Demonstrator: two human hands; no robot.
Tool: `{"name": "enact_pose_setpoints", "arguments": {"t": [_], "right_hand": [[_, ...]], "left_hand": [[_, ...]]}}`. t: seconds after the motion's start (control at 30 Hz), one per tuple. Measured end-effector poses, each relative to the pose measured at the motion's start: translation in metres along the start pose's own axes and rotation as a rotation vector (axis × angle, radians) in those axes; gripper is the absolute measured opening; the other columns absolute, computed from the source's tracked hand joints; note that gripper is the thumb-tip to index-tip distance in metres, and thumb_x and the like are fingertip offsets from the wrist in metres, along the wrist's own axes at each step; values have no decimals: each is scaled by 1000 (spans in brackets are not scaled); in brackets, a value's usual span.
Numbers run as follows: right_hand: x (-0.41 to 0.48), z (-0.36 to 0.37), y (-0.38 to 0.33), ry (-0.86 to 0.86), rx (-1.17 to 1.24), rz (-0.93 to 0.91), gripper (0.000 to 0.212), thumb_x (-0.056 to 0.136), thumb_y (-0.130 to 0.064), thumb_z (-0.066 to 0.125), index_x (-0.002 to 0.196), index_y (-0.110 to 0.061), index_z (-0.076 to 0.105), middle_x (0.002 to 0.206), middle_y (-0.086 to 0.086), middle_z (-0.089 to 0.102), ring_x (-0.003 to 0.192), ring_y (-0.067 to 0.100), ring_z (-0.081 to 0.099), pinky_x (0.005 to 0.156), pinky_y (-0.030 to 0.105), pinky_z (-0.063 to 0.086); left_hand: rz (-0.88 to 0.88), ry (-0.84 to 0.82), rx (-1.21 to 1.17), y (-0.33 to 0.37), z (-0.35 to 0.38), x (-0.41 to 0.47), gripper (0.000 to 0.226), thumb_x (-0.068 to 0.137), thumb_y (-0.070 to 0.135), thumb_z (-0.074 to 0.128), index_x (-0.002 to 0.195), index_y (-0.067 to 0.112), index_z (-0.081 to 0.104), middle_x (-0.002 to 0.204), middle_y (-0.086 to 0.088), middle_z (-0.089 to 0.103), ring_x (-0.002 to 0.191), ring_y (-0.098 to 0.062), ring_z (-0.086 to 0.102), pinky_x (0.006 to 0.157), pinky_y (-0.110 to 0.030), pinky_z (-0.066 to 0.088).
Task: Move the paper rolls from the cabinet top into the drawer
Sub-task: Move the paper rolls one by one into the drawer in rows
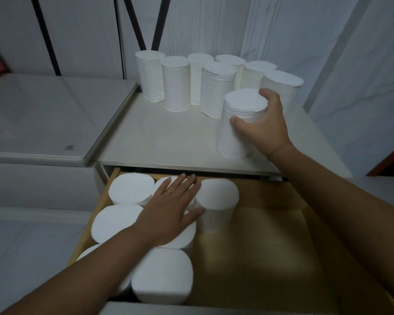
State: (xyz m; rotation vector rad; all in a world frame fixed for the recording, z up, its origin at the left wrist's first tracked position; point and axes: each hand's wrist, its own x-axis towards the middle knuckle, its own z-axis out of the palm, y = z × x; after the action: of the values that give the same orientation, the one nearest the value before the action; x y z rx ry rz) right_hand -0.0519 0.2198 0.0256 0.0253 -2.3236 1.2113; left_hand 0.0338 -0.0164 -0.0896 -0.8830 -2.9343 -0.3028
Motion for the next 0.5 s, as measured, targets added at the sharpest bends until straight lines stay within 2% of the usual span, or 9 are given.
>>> {"name": "enact_pose_setpoints", "arguments": {"t": [0.1,0.3,0.43,0.5], "right_hand": [[-28,-18,-5,-18,9,-3,81,67,-32,78,133,-18,33,134,3,40,121,14,39,99,22,35],[-72,-50,-11,-66,18,-19,85,64,-27,82,133,-15,34,133,6,40,122,18,40,102,40,43],[-95,-65,-3,-72,36,-48,88,60,-28,84,132,-17,35,133,3,40,122,18,42,97,42,48],[-104,-73,5,-69,33,-76,89,57,-37,81,131,-21,34,131,-4,39,121,13,42,94,36,51]], "left_hand": [[8,-5,-26,1,-2,-1,71,89,66,8,150,30,8,155,12,-3,142,-5,-13,114,-26,-12],[9,-33,-27,4,-4,-3,74,85,67,3,149,32,6,155,13,-5,142,-4,-14,115,-26,-12],[12,-32,-27,6,-6,-3,75,86,69,4,150,30,10,156,11,-1,141,-5,-13,114,-26,-11],[12,-32,-30,7,-7,-4,79,81,68,0,150,29,11,155,12,-1,140,-4,-13,114,-25,-11]]}}
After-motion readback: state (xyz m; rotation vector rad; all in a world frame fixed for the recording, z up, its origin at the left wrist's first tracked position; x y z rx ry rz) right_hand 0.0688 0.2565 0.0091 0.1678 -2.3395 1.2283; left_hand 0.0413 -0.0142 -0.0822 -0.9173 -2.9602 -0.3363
